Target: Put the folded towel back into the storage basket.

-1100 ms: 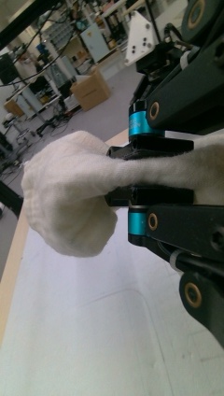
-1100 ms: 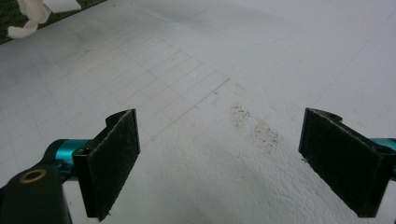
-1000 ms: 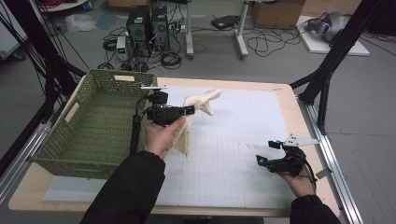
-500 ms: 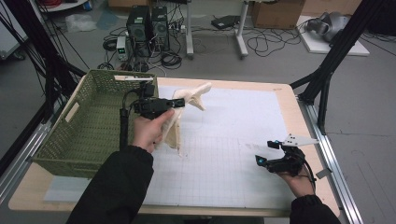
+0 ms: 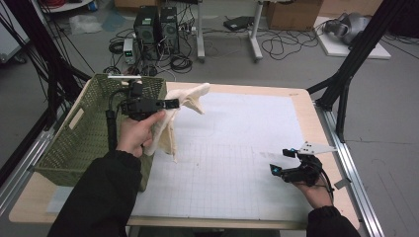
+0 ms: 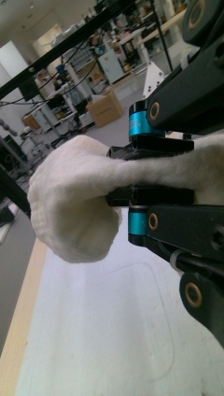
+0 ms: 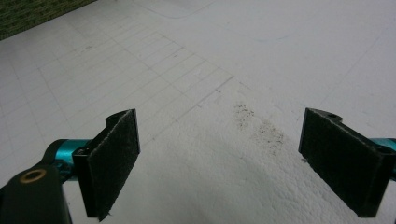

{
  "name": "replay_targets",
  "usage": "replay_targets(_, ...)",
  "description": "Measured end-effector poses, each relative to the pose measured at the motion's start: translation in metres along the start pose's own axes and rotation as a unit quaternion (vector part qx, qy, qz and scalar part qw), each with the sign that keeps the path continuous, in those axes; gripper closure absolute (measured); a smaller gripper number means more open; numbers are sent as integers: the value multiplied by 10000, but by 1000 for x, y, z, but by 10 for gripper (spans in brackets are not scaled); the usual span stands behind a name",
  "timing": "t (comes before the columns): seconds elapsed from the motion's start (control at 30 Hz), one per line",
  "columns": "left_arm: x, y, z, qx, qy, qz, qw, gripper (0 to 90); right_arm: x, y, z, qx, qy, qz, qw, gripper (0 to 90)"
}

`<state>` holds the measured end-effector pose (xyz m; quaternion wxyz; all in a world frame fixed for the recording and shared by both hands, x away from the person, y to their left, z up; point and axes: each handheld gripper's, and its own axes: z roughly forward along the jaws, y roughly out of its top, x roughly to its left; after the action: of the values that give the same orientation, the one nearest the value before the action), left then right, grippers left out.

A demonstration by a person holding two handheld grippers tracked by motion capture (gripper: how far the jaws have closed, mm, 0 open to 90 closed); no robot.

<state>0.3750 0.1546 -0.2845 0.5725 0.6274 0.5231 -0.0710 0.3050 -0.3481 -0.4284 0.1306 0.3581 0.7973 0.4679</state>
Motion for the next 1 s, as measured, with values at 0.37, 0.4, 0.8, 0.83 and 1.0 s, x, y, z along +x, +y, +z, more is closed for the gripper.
replay_targets(0.37,13,7,-24,-246,106,-109,9996,798,-1,0,1,29,7,-7,10000,117)
replay_targets(0.4,14,7,-26,-253,120,-109,9995,798,0,0,1,32,0,7,10000,117)
replay_targets(0.8,31,10,-59,-480,309,-238,9981,798,-1,0,5,108,19,-9,9999,117)
replay_targets(0.83,32,11,-63,-483,327,-243,9980,798,-1,-1,5,120,16,3,9999,117)
replay_targets(1.0,38,13,-76,-544,423,-285,9972,798,-3,-2,7,149,20,7,9999,117)
